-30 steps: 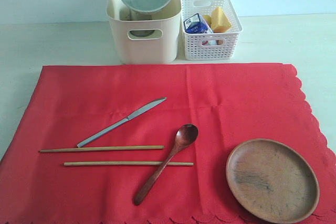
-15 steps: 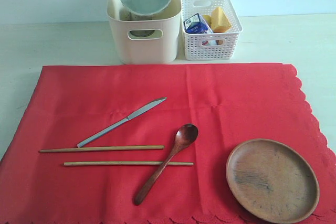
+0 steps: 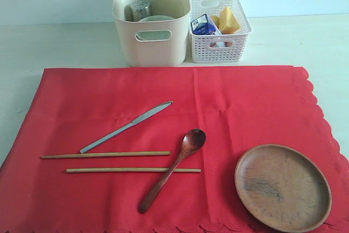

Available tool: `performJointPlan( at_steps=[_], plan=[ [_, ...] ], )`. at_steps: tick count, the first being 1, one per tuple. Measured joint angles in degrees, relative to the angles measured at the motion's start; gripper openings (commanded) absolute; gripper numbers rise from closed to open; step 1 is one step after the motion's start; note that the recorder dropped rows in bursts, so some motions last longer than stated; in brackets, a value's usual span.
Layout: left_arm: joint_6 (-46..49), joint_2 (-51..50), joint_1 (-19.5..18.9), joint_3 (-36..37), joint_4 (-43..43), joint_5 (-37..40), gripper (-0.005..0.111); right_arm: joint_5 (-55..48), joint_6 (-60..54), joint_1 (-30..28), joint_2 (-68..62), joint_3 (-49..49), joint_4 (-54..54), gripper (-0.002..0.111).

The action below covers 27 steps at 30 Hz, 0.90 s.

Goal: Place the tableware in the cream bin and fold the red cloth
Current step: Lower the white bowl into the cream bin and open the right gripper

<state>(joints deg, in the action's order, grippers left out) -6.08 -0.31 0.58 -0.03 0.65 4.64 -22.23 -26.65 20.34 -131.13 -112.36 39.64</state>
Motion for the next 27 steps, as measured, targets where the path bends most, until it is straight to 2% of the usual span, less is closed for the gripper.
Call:
performJointPlan(
  at_steps=[5,12,18,22,27],
  plan=[
    [0.0,0.0,0.0,0.0,0.0,0.0,0.003,-3.44,0.0,-0.09,1.14,0.0,-1.98,0.055],
    [0.0,0.0,0.0,0.0,0.0,0.0,0.003,-9.29,0.0,-0.09,5.64,0.0,-6.41,0.022],
    [0.0,0.0,0.0,0.0,0.0,0.0,0.003,-14.4,3.21,-0.09,8.52,0.0,-11.39,0.0],
    [0.0,0.0,0.0,0.0,0.0,0.0,0.003,-18.07,8.66,-0.09,9.7,0.0,-18.25,0.0],
    [0.0,0.0,0.0,0.0,0.0,0.0,0.003,-22.32,10.45,-0.09,11.25,0.0,-20.66,0.0]
  ],
)
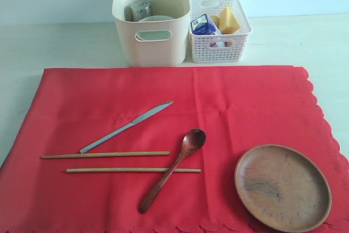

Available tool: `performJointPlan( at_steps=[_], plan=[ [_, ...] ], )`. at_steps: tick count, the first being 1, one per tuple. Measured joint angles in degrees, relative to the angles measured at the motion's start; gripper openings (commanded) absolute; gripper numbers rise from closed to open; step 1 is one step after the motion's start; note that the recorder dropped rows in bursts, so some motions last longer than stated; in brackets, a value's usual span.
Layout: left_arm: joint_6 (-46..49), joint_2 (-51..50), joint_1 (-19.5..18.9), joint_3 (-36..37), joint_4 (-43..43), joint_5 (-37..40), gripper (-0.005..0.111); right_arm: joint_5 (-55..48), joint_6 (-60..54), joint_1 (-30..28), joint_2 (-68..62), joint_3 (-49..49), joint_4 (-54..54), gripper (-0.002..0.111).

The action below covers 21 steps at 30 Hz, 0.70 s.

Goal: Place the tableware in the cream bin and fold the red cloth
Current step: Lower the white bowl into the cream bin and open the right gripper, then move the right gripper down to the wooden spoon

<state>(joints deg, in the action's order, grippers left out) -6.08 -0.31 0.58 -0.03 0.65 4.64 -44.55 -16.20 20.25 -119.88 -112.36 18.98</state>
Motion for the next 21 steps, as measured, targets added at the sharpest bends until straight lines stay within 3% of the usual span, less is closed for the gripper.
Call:
performJointPlan(
  at_steps=[11,21],
  plan=[
    [0.0,0.0,0.0,0.0,0.0,0.0,0.003,-9.23,0.36,0.0,4.16,3.61,0.41,0.0],
    [0.0,0.0,0.0,0.0,0.0,0.0,0.003,6.0,-1.17,0.0,23.25,37.15,2.4,0.0]
  ],
)
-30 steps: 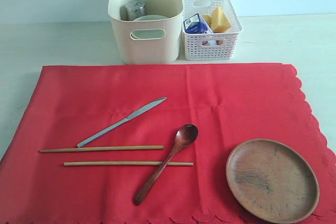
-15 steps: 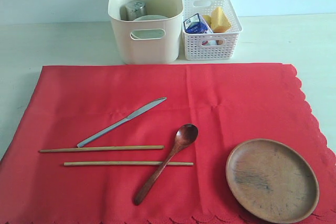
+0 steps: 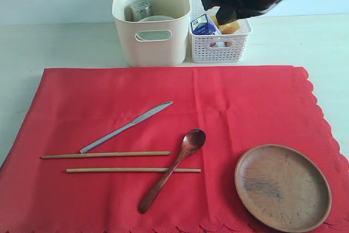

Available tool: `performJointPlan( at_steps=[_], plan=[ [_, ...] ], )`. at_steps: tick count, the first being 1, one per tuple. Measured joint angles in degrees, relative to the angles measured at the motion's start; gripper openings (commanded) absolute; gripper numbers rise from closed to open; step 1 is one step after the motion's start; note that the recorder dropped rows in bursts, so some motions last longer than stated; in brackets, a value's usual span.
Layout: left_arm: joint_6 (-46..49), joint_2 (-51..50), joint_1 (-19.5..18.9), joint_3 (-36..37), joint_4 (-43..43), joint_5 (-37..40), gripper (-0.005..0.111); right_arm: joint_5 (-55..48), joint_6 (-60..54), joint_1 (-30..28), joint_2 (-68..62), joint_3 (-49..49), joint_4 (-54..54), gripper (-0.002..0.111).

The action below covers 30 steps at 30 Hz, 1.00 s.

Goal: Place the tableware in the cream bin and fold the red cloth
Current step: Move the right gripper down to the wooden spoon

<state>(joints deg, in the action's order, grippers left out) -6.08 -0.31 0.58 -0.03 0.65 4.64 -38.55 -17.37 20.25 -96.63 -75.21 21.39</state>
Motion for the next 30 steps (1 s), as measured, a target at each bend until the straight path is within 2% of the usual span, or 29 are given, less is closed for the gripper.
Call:
performJointPlan(
  at_steps=[7,21,24,30],
  plan=[
    [0.0,0.0,0.0,0.0,0.0,0.0,0.003,3.1,-11.26,1.04,3.99,11.31,9.07,0.0],
    [0.0,0.0,0.0,0.0,0.0,0.0,0.003,6.22,-21.27,16.17,3.6,17.62,11.49,0.0],
    [0.0,0.0,0.0,0.0,0.0,0.0,0.003,7.84,-21.91,19.17,2.21,17.62,11.49,0.004],
    [0.0,0.0,0.0,0.0,0.0,0.0,0.003,12.2,-27.15,24.86,-1.77,17.62,11.26,0.021]
  ],
)
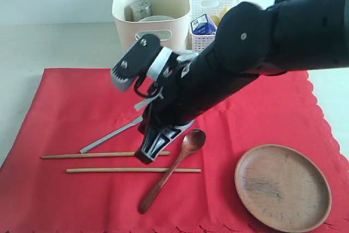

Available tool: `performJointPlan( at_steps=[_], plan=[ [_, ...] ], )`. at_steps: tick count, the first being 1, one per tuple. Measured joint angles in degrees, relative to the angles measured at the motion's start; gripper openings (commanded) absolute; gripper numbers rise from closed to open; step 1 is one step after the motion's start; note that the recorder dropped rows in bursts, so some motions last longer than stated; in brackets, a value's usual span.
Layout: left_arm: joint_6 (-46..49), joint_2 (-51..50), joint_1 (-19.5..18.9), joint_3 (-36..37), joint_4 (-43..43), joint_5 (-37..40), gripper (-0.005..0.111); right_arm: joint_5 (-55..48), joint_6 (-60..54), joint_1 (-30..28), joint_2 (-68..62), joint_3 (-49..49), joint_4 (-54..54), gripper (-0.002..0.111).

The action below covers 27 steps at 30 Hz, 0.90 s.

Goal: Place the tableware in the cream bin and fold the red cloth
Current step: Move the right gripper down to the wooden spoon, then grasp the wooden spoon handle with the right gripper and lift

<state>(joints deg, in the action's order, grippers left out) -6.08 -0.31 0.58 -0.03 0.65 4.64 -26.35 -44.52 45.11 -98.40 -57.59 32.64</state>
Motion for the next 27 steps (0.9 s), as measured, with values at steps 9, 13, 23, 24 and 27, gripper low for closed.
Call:
performJointPlan(
  at_steps=[9,13,23,24,27],
  plan=[
    [0.0,0.0,0.0,0.0,0.0,0.0,0.003,-6.28,-10.55,4.8,-1.83,0.14,-15.2,0.042],
    [0.0,0.0,0.0,0.0,0.0,0.0,0.003,-11.57,-10.89,4.8,-1.83,0.14,-24.44,0.042],
    [0.0,0.0,0.0,0.0,0.0,0.0,0.003,-7.02,-12.58,4.8,-6.61,0.14,-27.36,0.042],
    [0.0,0.0,0.0,0.0,0.0,0.0,0.003,-6.34,-12.86,4.8,-7.29,0.14,-27.48,0.042],
    [0.0,0.0,0.0,0.0,0.0,0.0,0.003,-4.28,-13.43,4.8,-8.96,0.14,-27.48,0.042]
  ],
)
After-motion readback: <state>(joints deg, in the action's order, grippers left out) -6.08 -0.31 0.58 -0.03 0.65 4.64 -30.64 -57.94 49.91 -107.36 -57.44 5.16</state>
